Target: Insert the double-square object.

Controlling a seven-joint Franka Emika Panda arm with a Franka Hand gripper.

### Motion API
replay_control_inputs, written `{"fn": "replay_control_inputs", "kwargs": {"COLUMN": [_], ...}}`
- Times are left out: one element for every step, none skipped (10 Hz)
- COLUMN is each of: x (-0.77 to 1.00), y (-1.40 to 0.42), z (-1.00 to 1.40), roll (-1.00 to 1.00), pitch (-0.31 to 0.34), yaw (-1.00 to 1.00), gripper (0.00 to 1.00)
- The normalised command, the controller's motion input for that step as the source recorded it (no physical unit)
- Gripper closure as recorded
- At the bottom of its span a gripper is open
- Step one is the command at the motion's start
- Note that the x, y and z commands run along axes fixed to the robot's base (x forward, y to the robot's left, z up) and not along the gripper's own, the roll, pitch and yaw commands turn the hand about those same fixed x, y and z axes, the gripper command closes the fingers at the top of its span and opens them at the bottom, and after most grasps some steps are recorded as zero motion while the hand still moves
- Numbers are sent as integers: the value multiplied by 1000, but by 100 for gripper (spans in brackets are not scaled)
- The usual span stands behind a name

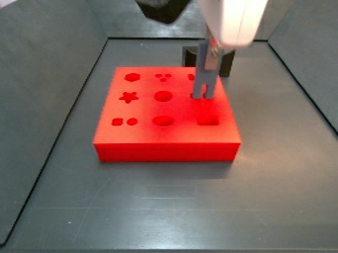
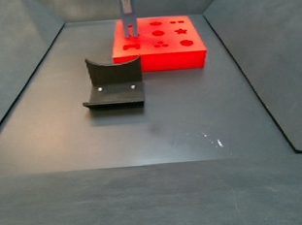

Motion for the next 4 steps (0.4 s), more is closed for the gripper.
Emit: {"fn": "replay_control_inputs", "kwargs": {"x": [183, 11, 11, 0], "y": [0, 77, 71, 0], "z": [-257, -137, -23, 0], "roll": [0, -93, -77, 0], "pitch": [0, -29, 0, 0], "yaw": [-126, -77, -43, 0], "gripper": [100, 100, 100, 100]}}
